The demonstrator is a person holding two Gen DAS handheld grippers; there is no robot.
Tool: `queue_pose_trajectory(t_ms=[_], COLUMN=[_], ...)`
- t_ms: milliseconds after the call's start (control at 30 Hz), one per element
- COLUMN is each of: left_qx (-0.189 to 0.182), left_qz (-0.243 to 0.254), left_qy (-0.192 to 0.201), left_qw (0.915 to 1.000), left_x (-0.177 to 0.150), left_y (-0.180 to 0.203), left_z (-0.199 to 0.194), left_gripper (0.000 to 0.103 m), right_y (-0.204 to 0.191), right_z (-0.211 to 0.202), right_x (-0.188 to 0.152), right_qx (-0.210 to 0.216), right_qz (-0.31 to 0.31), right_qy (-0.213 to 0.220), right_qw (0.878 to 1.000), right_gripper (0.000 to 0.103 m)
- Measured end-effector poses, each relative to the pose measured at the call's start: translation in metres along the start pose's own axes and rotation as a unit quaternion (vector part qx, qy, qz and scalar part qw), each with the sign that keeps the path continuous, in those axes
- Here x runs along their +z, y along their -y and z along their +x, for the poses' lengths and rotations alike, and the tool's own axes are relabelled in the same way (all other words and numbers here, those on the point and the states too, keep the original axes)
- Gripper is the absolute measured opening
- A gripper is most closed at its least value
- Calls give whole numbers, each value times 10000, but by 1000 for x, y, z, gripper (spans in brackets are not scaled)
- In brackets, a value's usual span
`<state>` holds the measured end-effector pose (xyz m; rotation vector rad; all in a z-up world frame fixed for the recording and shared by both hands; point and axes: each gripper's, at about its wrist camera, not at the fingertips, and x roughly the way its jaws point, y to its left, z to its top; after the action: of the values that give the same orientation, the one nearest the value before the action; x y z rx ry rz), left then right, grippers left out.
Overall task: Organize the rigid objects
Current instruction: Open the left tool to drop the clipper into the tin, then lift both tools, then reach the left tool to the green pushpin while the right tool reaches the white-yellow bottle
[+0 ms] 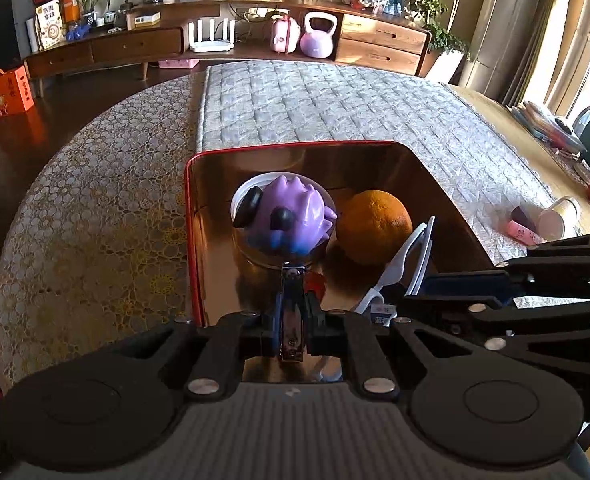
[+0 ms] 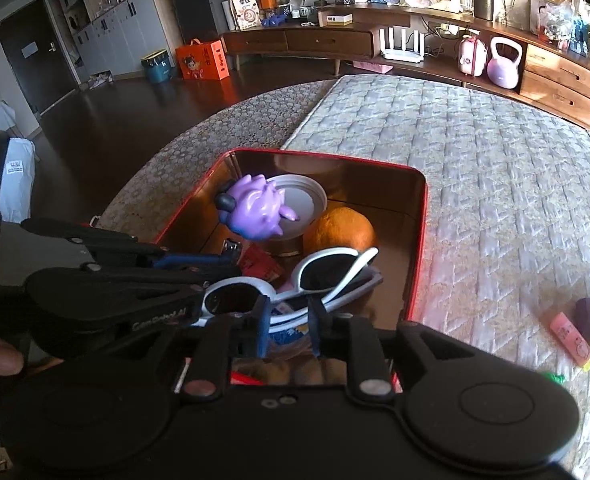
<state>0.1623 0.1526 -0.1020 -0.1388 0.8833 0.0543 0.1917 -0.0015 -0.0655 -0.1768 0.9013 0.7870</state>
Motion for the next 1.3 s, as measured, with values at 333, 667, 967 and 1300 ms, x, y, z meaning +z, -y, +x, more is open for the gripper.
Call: queue_pose_trajectory(t_ms=[333, 667, 967, 1300], left_qx=[-29, -130, -367, -860], left_qz=[14, 45, 263, 572], left_qy=[175, 464, 623, 669], left_qw=[9998, 9988, 9970, 9924], left_x=[-1, -1, 2, 4], left_y=[5, 19, 53, 104], left_z=[-20, -49, -67, -65], left_gripper=[12, 62, 70, 77], right_y=[1, 15, 55, 115], right_z=[-24, -62, -107, -143], right_x=[-4, -12, -27, -47], right_qx=[68, 62, -196, -890], right_qz=[138, 318, 641, 1117], right_qy=[209, 500, 829, 1072], right_qw=[9997, 9982, 9943, 9839], right_gripper=[45, 63, 82, 99])
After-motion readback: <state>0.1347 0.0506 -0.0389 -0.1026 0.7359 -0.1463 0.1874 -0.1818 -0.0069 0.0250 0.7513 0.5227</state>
